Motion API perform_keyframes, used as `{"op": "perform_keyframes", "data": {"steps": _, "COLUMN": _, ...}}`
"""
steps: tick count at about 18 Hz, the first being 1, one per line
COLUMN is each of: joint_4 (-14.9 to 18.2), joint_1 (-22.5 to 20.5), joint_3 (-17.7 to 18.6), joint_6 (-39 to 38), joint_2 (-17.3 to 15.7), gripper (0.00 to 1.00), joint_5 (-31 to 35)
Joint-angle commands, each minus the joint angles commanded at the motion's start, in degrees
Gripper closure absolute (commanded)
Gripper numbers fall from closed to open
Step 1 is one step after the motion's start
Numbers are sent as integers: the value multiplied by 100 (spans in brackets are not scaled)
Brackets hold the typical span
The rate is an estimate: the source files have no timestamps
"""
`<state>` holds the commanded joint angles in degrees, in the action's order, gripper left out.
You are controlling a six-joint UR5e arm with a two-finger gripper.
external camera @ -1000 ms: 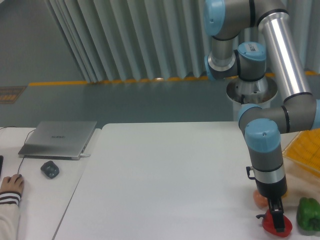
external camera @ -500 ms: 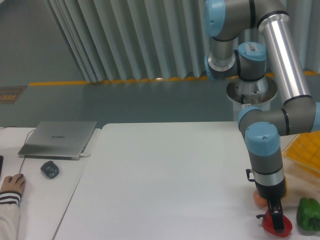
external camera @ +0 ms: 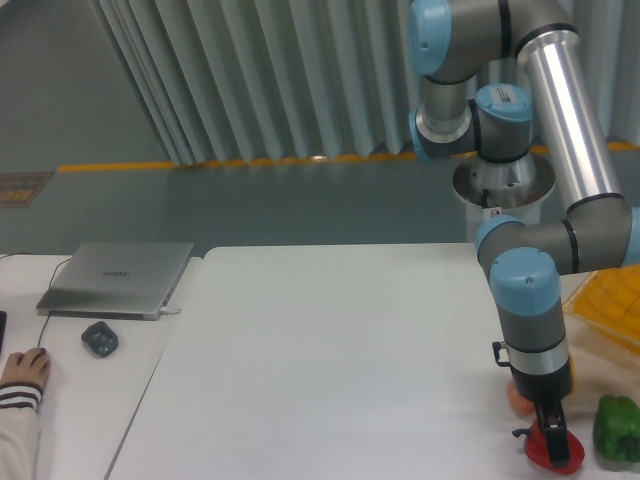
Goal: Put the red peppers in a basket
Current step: 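Close the gripper on the red pepper's stem and lift it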
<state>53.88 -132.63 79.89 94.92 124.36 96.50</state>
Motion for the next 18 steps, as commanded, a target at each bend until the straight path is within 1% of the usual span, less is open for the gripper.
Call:
{"op": "perform_keyframes", "data": {"steps": 3, "joint_4": 9, "joint_1": 9, "joint_3": -17, "joint_6": -246, "joint_2": 35, "gripper": 0, "joint_5": 9}}
{"op": "perform_keyframes", "data": {"steps": 6, "joint_4": 0, "joint_1": 9, "joint_3": -18, "joint_6": -273, "joint_2": 53, "gripper": 1, "joint_5": 9}}
{"op": "perform_keyframes", "data": {"steps": 7, "joint_4": 9, "joint_1": 9, "joint_3": 0, "joint_6": -299, "joint_2": 53, "gripper": 9, "joint_5": 18}}
{"op": "perform_keyframes", "data": {"steps": 9, "joint_4": 9, "joint_1": 9, "joint_3": 9, "joint_6": -308, "joint_2": 44, "gripper": 16, "joint_5": 9}}
{"op": "perform_keyframes", "data": {"steps": 10, "joint_4": 9, "joint_1": 9, "joint_3": 9, "joint_6": -317, "joint_2": 35, "gripper": 25, "joint_5": 9}}
{"op": "perform_keyframes", "data": {"steps": 11, "joint_4": 17, "joint_1": 17, "joint_3": 9, "joint_6": -395, "joint_2": 35, "gripper": 38, "joint_5": 18}}
{"op": "perform_keyframes", "data": {"steps": 13, "joint_4": 26, "joint_1": 18, "joint_3": 9, "joint_6": -509, "joint_2": 18, "gripper": 41, "joint_5": 26}}
{"op": "perform_keyframes", "data": {"steps": 16, "joint_4": 35, "joint_1": 18, "joint_3": 18, "joint_6": -545, "joint_2": -26, "gripper": 42, "joint_5": 26}}
{"op": "perform_keyframes", "data": {"steps": 18, "joint_4": 53, "joint_1": 9, "joint_3": -18, "joint_6": -563, "joint_2": -105, "gripper": 45, "joint_5": 35}}
